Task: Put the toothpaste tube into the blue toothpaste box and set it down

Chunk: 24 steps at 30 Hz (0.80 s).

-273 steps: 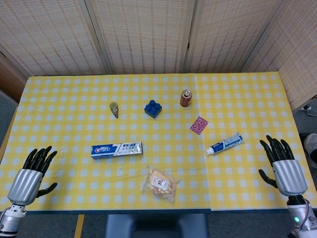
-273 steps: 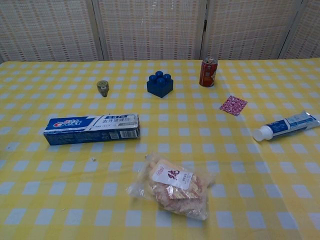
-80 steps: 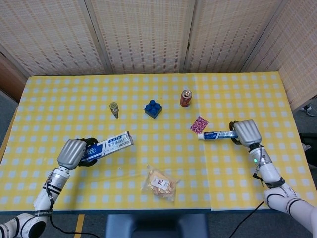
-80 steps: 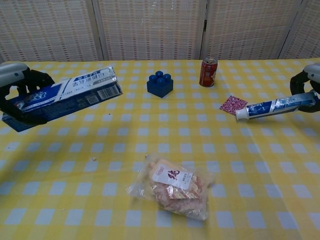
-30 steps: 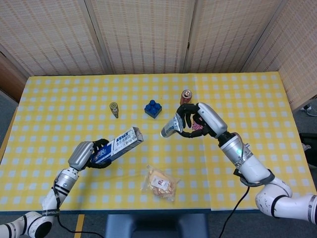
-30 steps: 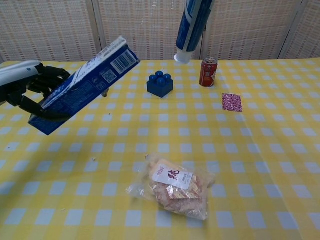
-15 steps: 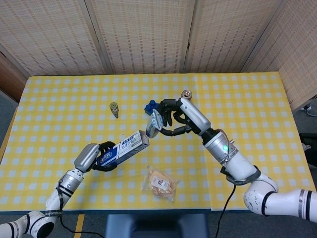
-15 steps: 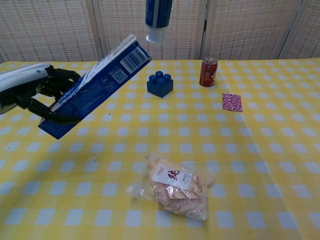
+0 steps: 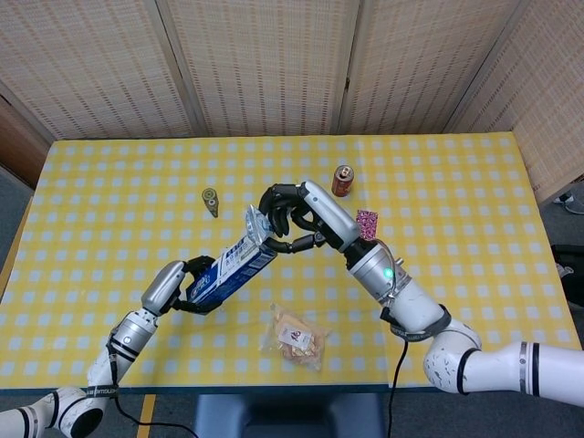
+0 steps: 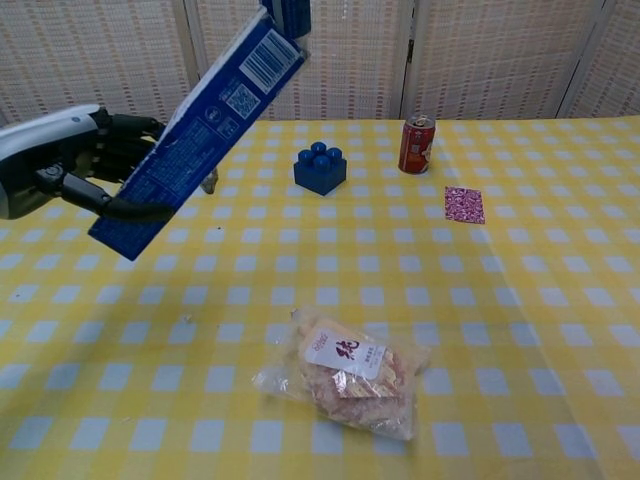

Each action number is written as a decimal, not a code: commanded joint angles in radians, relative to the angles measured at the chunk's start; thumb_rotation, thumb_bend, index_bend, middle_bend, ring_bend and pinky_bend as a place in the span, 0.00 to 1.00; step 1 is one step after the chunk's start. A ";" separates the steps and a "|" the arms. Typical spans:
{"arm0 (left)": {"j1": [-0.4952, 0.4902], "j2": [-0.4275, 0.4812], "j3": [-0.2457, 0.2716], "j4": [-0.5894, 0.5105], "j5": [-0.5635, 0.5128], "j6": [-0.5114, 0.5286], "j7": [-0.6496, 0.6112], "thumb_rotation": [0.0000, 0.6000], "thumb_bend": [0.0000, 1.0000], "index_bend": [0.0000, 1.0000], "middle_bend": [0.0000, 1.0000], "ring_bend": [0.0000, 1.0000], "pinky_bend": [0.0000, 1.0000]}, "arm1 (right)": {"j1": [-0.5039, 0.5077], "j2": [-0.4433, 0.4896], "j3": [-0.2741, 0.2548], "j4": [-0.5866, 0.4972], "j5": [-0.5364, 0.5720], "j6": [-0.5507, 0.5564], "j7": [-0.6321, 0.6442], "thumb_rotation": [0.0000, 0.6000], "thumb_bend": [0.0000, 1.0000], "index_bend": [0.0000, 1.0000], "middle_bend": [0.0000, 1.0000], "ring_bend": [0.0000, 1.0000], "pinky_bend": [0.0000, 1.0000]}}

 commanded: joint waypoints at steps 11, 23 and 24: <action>0.010 0.010 0.007 -0.024 0.030 0.045 -0.058 1.00 0.22 0.45 0.73 0.56 0.60 | -0.026 -0.090 0.049 0.056 -0.064 0.006 0.237 1.00 0.77 0.89 0.68 0.68 0.99; 0.002 0.003 0.011 -0.004 0.016 0.031 -0.059 1.00 0.22 0.45 0.73 0.56 0.60 | -0.062 -0.086 0.081 0.076 -0.146 0.004 0.396 1.00 0.77 0.89 0.68 0.68 0.99; 0.001 0.001 0.011 -0.003 0.016 0.031 -0.062 1.00 0.22 0.45 0.73 0.56 0.60 | -0.066 -0.083 0.083 0.075 -0.152 0.006 0.406 1.00 0.77 0.89 0.68 0.68 0.99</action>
